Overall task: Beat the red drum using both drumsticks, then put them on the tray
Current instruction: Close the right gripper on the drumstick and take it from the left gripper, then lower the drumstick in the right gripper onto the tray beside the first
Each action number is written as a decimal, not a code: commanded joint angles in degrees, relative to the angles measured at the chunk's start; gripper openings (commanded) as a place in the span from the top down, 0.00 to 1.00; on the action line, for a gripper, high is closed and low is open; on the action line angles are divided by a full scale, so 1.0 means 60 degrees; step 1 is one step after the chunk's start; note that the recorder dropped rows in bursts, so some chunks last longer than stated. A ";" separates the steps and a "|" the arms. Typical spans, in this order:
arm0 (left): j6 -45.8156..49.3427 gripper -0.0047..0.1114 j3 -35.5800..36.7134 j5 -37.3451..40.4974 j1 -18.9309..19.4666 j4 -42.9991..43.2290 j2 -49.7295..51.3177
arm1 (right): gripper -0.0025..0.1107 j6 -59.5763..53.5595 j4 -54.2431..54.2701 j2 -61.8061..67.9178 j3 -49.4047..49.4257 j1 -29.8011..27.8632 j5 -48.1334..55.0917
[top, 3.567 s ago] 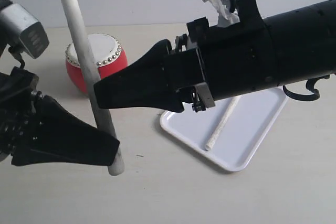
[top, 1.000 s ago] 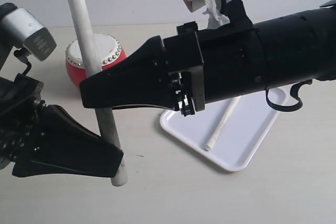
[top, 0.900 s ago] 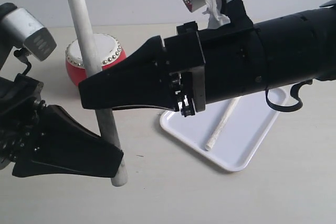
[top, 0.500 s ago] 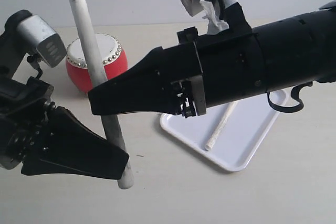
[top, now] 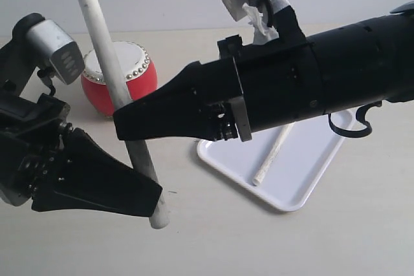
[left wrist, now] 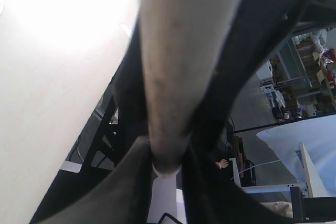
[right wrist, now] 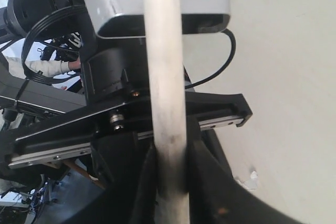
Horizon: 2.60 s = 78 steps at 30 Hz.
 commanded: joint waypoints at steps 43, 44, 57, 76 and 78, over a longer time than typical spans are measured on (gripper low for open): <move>-0.1617 0.96 0.0004 -0.1256 -0.0044 0.0687 -0.1145 | 0.98 0.5327 0.0201 -0.0025 -0.0008 0.0021 -0.9850; -0.2196 0.96 0.0004 -0.2060 -0.0044 0.1277 -0.1569 | 0.98 0.5327 0.0201 0.0129 -0.0008 0.0021 -1.0214; -0.7640 0.96 0.0004 -0.3955 -0.0044 0.8571 -0.3970 | 0.98 0.6661 0.1011 0.2490 0.0284 0.0021 -1.0831; -0.7768 0.96 0.0004 -0.3711 -0.0044 0.8571 -0.3951 | 0.94 0.6579 0.1011 0.3286 0.0560 0.0003 -1.1626; -0.7768 0.96 0.0004 -0.3711 -0.0044 0.8571 -0.3951 | 0.88 0.6579 0.1011 0.3286 0.0560 0.0003 -1.1626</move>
